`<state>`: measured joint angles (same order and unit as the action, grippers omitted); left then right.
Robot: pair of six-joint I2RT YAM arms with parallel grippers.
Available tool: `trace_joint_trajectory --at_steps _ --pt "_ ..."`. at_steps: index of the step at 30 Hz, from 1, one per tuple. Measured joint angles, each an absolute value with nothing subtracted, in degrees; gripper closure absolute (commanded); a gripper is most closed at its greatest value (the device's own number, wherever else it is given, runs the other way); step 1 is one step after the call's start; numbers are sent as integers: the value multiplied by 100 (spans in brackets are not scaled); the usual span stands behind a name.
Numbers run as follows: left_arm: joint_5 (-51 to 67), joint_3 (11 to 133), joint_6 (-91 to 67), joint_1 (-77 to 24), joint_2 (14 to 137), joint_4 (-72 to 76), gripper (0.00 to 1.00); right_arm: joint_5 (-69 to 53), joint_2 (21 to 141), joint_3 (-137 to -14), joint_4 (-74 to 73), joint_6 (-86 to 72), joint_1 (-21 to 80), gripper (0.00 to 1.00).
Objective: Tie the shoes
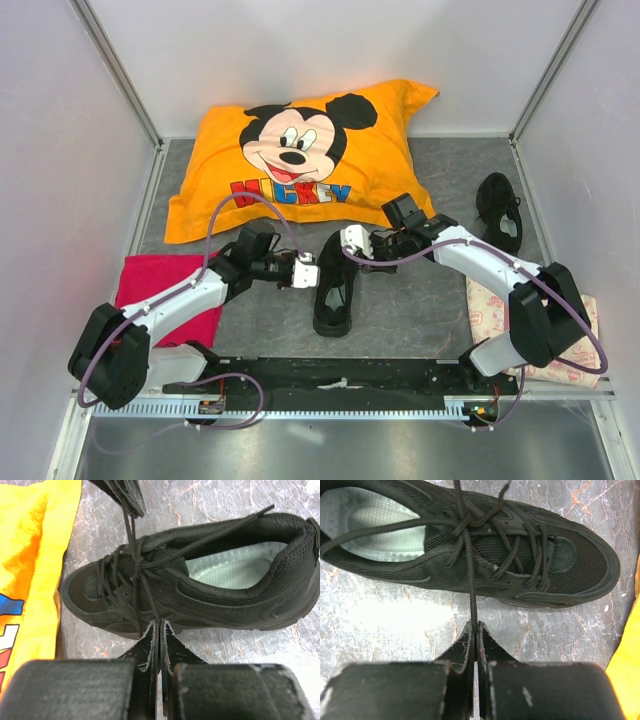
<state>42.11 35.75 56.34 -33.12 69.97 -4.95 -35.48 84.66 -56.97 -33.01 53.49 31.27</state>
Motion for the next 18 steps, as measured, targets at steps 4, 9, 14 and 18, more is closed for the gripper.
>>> trace_joint_trajectory --at_steps 4,9,14,18 --pt "4134 3671 5588 -3339 6997 -550 99 -3459 8534 -5747 -3310 5349 3127 100" --pt "4069 3656 5555 -3293 6954 -572 98 -3483 8510 -5745 -3345 5516 3037 100" --pt "4056 3505 5555 -3269 6849 -576 99 -3487 8434 -5728 -3391 5583 2947 100" --pt "4047 3487 5516 -3286 6879 -545 98 -3494 8434 -5725 -3389 5570 2943 100"
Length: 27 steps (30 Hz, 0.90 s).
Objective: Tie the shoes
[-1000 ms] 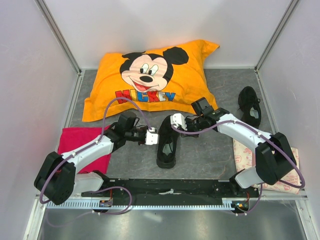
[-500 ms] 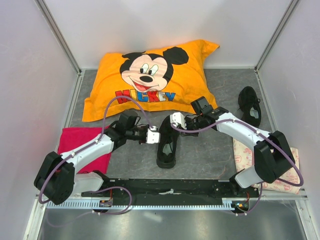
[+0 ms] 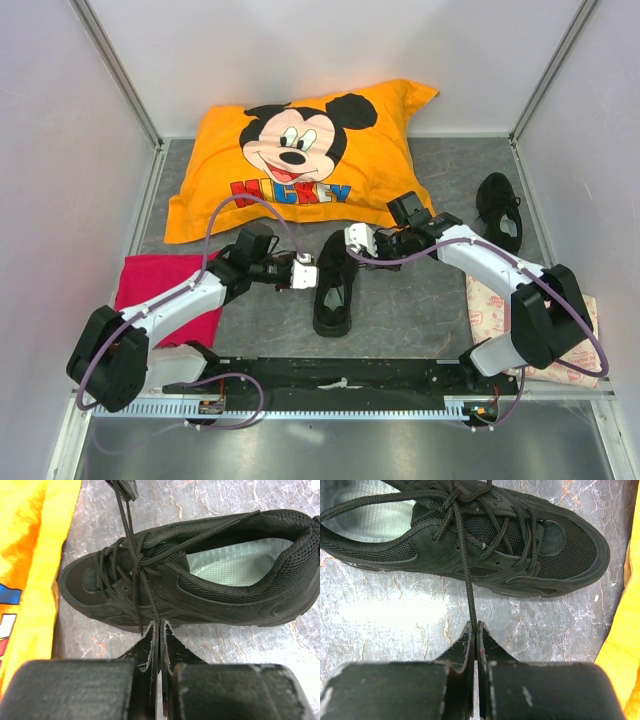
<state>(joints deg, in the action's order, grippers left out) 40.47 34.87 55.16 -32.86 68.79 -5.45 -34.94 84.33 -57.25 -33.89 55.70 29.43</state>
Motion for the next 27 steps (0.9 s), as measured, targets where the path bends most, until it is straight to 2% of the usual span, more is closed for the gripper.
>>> trace_joint_trajectory --at_steps 11,12,13,15,16,17,18,19,27 --pt "3946 3494 5474 -3315 6906 -526 98 -3511 8423 -5680 -3404 5559 2954 98" --pt "3942 3494 5470 -3326 6906 -537 97 -3514 8423 -5680 -3406 5548 2961 91" --pt "3944 3498 5470 -3332 6906 -550 88 -3514 8423 -5680 -3404 5518 2978 70" --pt "3933 3533 5441 -3367 6917 -591 77 -3514 8425 -5684 -3413 5448 3011 50" --pt "3927 3553 5424 -3380 6925 -604 67 -3509 8429 -5686 -3426 5404 3026 35" --pt "3920 3586 5382 -3389 6938 -639 62 -3509 8442 -5699 -3444 5365 3044 27" --pt "3905 3607 5330 -3389 6947 -668 58 -3505 8460 -5717 -3461 5332 3055 22" --pt "3903 3623 5310 -3389 6949 -690 50 -3496 8473 -5734 -3472 5319 3057 16" --pt "3747 3662 4967 -3264 6792 -980 27 -3461 8431 -5754 -3719 5286 3028 5"
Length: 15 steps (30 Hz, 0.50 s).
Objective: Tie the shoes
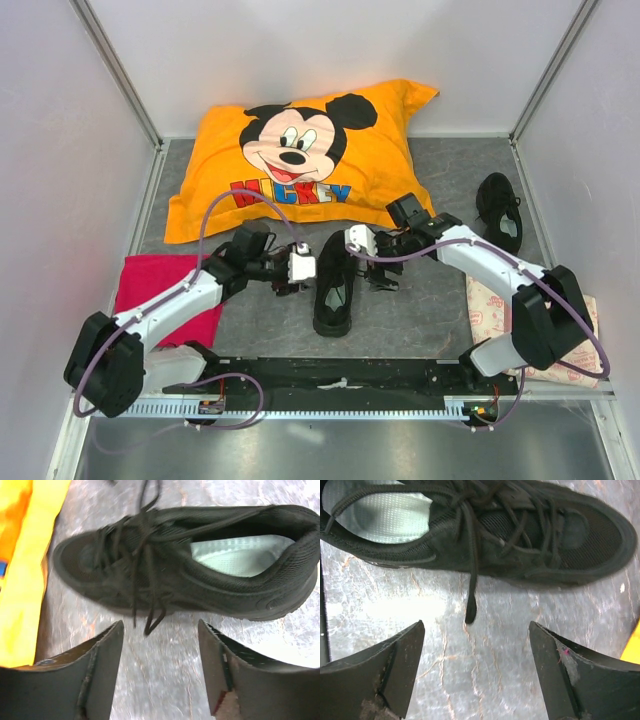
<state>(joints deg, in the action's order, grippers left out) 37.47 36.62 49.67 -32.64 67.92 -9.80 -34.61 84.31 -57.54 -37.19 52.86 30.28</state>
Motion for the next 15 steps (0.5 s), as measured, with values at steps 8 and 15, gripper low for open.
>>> trace_joint_trajectory --at_steps 8,15 --pt "3332 4233 3153 -2508 6451 -1072 2 -3559 8071 -6066 -3809 4274 2318 2" --pt "2600 6300 1647 -2167 7229 -1984 1 -3406 7957 -6396 -3258 2565 1658 2"
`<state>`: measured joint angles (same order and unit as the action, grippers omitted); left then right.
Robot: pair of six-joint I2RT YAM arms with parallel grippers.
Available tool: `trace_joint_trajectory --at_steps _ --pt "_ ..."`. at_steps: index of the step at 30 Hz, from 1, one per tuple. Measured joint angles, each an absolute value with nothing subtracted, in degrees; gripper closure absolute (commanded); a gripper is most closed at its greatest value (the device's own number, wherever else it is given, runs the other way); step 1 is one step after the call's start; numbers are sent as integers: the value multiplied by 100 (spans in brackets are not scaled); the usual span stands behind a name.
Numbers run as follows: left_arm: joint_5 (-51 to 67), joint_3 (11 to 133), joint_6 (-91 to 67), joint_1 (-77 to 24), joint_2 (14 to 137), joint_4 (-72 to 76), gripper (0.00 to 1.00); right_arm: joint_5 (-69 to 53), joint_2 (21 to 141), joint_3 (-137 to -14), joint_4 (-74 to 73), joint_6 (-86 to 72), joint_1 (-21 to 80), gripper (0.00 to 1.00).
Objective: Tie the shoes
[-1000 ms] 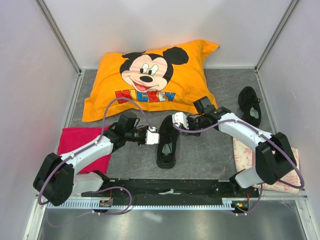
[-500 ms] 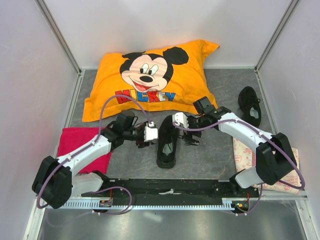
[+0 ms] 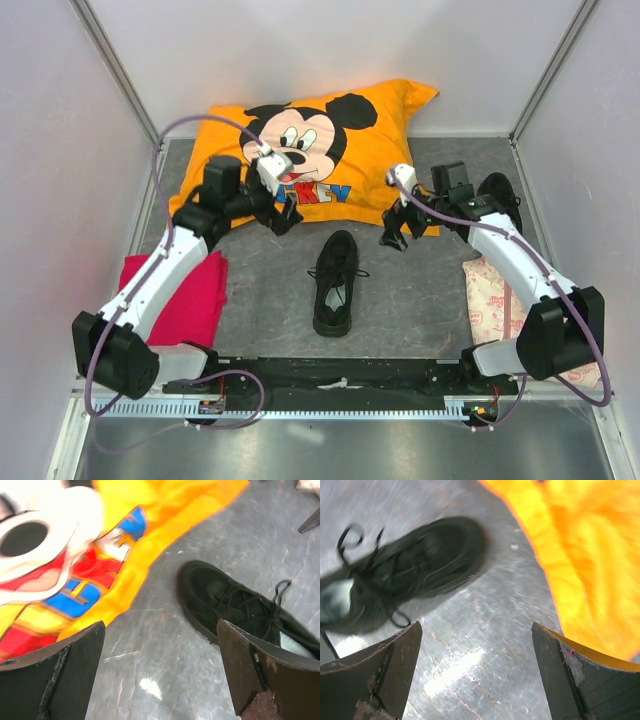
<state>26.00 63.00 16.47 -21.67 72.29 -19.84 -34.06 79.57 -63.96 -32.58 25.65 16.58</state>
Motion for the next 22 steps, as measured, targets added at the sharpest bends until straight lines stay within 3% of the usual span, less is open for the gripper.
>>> trace_joint_trajectory --at_steps 4,10,22 --pt "2786 7288 1114 -1470 7749 -2775 1 -3183 7957 -6576 -3072 1632 1284 2" --pt "2622 7686 384 -808 8372 -3846 1 -2694 7839 -6322 -2930 639 1125 2" --pt "1778 5717 -49 -746 7067 -4595 1 -2355 6689 -4696 -3083 56 1151 2"
